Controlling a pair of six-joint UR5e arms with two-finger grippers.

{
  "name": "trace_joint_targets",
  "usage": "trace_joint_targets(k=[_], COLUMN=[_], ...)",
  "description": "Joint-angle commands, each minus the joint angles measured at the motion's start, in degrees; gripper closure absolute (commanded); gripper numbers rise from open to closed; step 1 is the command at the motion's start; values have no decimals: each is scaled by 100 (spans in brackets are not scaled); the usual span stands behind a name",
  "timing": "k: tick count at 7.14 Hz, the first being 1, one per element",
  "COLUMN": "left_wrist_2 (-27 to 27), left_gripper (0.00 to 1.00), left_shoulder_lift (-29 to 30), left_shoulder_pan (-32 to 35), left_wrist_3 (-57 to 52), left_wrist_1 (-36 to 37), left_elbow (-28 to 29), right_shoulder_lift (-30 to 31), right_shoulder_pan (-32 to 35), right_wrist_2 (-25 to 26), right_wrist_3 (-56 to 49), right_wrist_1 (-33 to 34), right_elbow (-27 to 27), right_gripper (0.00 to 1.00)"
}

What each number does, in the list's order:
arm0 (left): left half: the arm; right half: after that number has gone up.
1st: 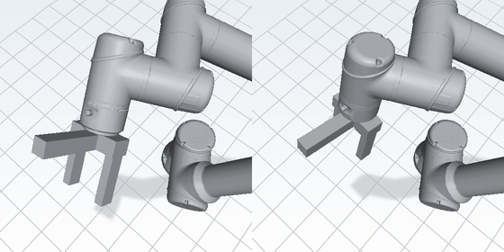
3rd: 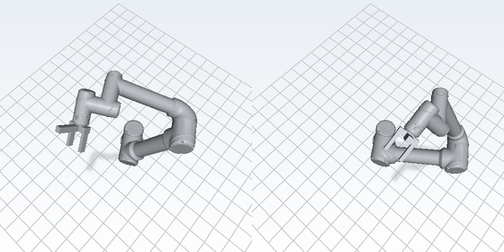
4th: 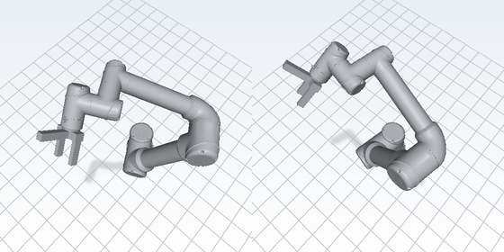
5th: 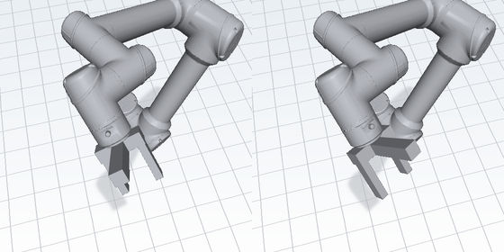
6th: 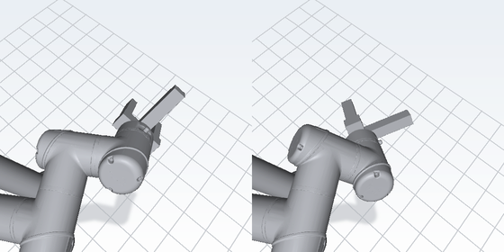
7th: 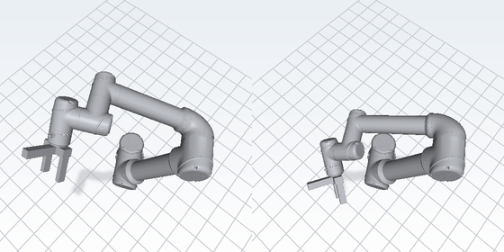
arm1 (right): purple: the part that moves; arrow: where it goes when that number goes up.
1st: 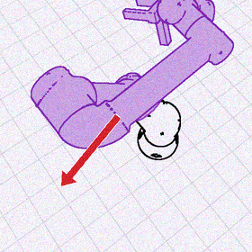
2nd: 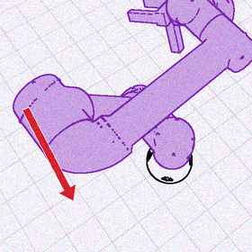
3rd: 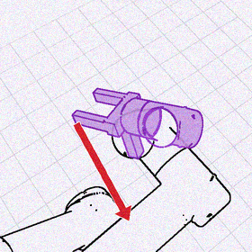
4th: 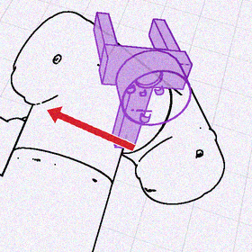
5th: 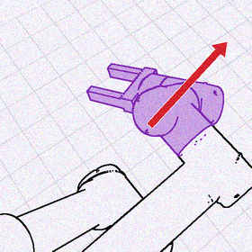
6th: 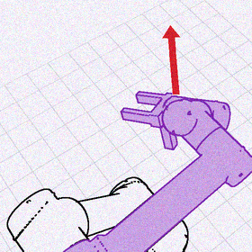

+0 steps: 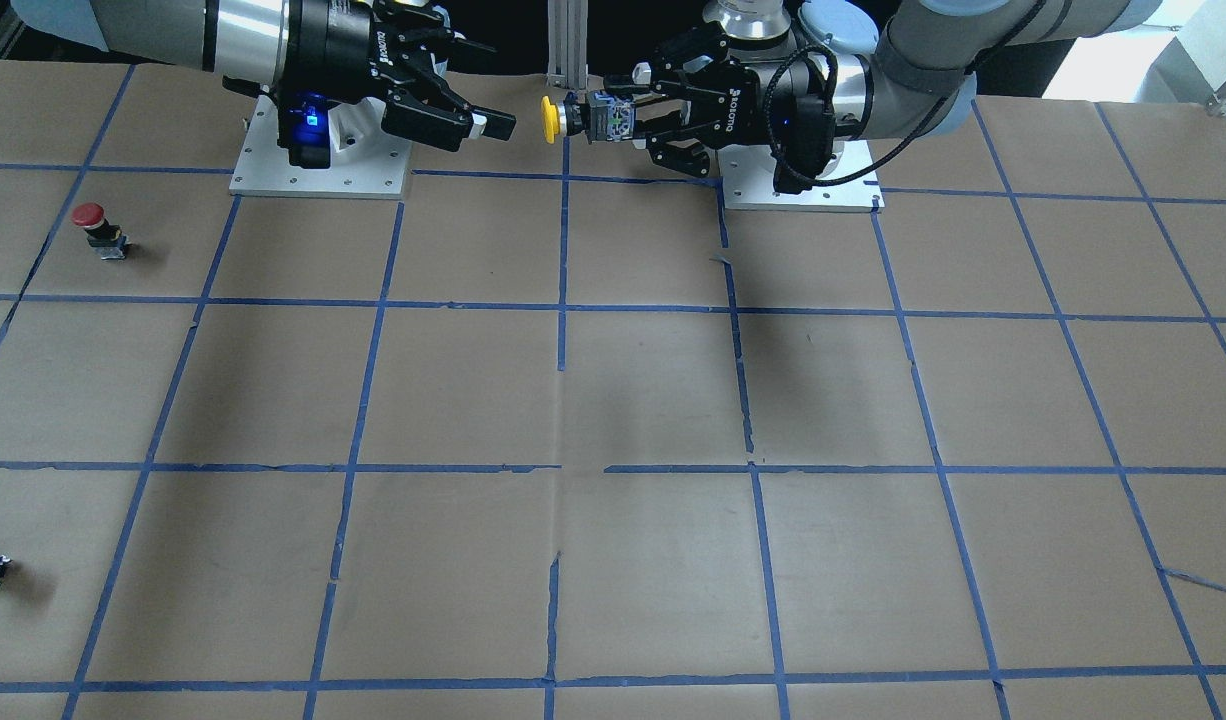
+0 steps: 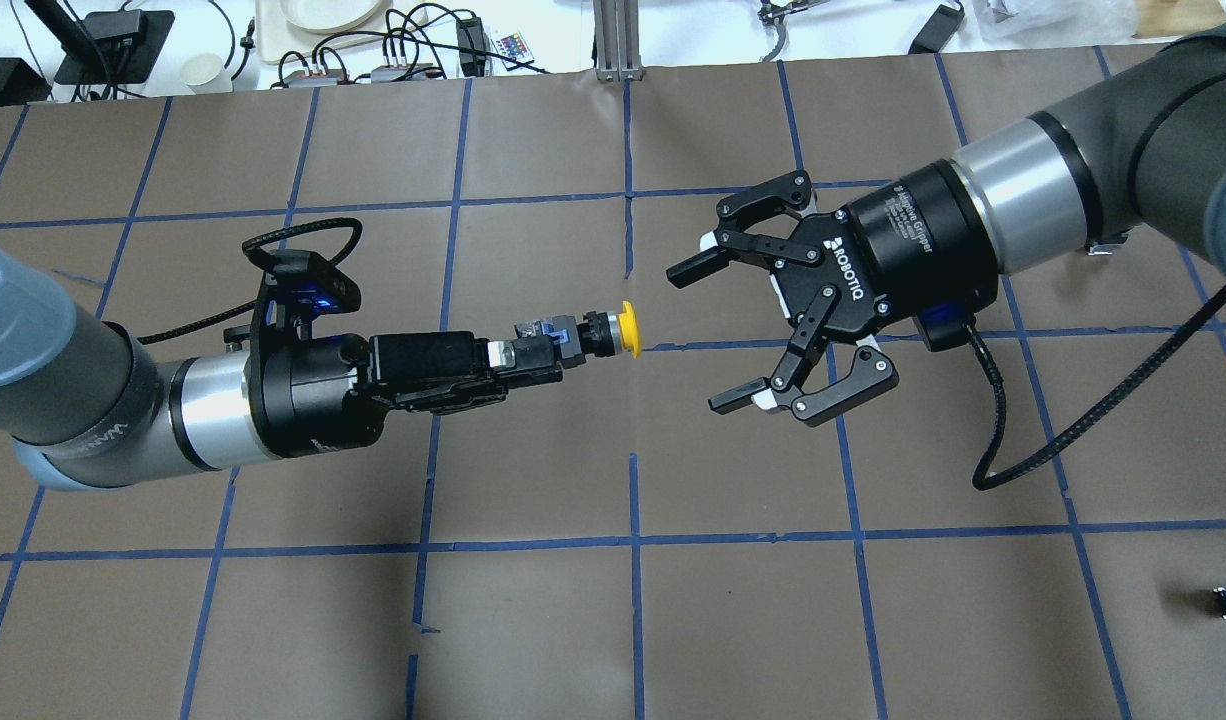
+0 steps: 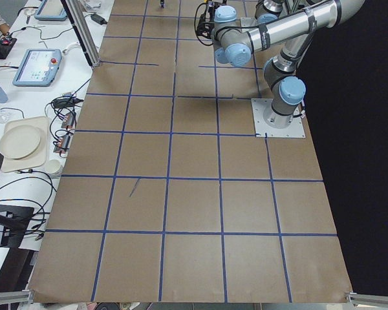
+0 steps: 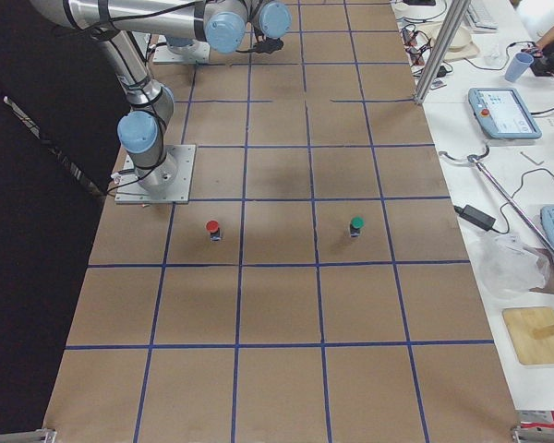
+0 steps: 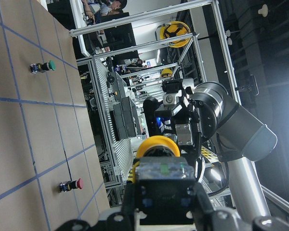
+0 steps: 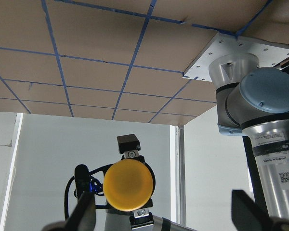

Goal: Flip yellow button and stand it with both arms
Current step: 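Hold the yellow button out with the left gripper while the right gripper approaches its cap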

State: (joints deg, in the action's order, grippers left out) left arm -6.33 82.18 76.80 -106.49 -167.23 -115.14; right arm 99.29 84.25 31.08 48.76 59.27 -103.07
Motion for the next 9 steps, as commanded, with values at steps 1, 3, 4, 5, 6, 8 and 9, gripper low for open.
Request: trace_joint_targets(k=[1, 3, 4, 5, 6, 8, 9], left_wrist_2=[0, 0, 0, 0, 9, 9, 9], left_gripper=[86, 86, 86, 86, 86, 86, 86], left_shoulder_lift=[0, -9, -18, -18, -18, -18, -18], left_shoulder_pan=[2, 28, 19, 28, 28, 28, 19], left_wrist_3=[-64, -108, -108, -108, -108, -108, -108], left_wrist_1=[-2, -11, -11, -11, -20, -11, -11], left_elbow=[0, 0, 0, 0, 0, 0, 0], right_shoulder_lift=[-41, -67, -85, -85, -85, -129, -155], right_shoulder_pan=[284, 329, 347, 364, 364, 364, 364], right_wrist_2=[-162, -374, -479, -497, -497, -733, -743], right_wrist_3=[-16, 10, 10, 10, 28, 28, 19], right_wrist_1=[50, 67, 68, 59, 67, 242, 304], right_elbow=[-107, -108, -116, -116, -108, -108, -125], right_gripper=[1, 1, 1, 1, 1, 1, 1])
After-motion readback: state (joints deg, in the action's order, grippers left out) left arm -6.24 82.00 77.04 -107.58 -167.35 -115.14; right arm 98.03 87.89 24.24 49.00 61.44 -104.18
